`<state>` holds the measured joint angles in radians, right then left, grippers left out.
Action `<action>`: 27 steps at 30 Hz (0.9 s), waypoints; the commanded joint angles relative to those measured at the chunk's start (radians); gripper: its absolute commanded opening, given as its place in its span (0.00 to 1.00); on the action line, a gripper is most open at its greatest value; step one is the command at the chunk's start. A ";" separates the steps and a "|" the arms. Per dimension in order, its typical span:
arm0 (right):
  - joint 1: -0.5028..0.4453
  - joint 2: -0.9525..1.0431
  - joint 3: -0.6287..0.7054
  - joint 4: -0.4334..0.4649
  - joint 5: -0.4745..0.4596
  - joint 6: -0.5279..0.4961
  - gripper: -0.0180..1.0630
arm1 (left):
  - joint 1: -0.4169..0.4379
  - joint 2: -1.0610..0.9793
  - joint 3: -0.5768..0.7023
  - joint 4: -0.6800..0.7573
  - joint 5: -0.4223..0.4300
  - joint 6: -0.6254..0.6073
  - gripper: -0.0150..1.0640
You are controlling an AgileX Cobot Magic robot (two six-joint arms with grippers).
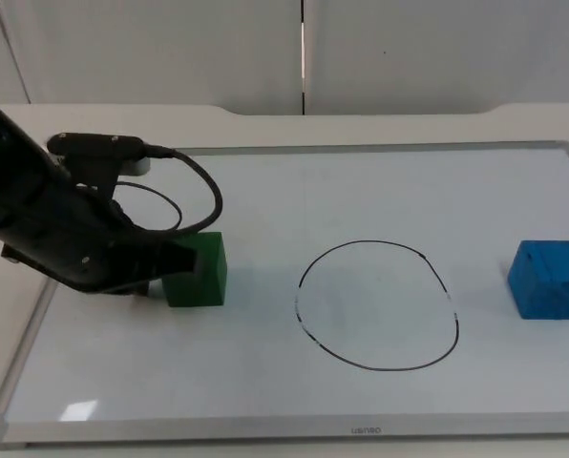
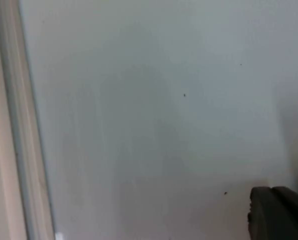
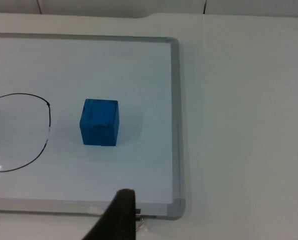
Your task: Push the two cubes into the marked area.
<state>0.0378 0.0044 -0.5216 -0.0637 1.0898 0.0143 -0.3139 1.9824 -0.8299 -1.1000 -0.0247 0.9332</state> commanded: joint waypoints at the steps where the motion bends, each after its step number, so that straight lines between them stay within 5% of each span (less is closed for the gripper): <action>1: -0.004 -0.004 0.007 -0.004 -0.011 -0.001 0.99 | 0.001 0.002 -0.004 -0.001 0.011 0.002 0.01; 27: -0.004 -0.004 0.007 -0.002 -0.011 -0.001 0.99 | -0.001 0.002 -0.020 -0.048 0.014 -0.025 0.01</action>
<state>0.0378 0.0044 -0.5216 -0.0637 1.0898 0.0143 -0.3139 1.9828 -0.8414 -1.1314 -0.0163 0.9175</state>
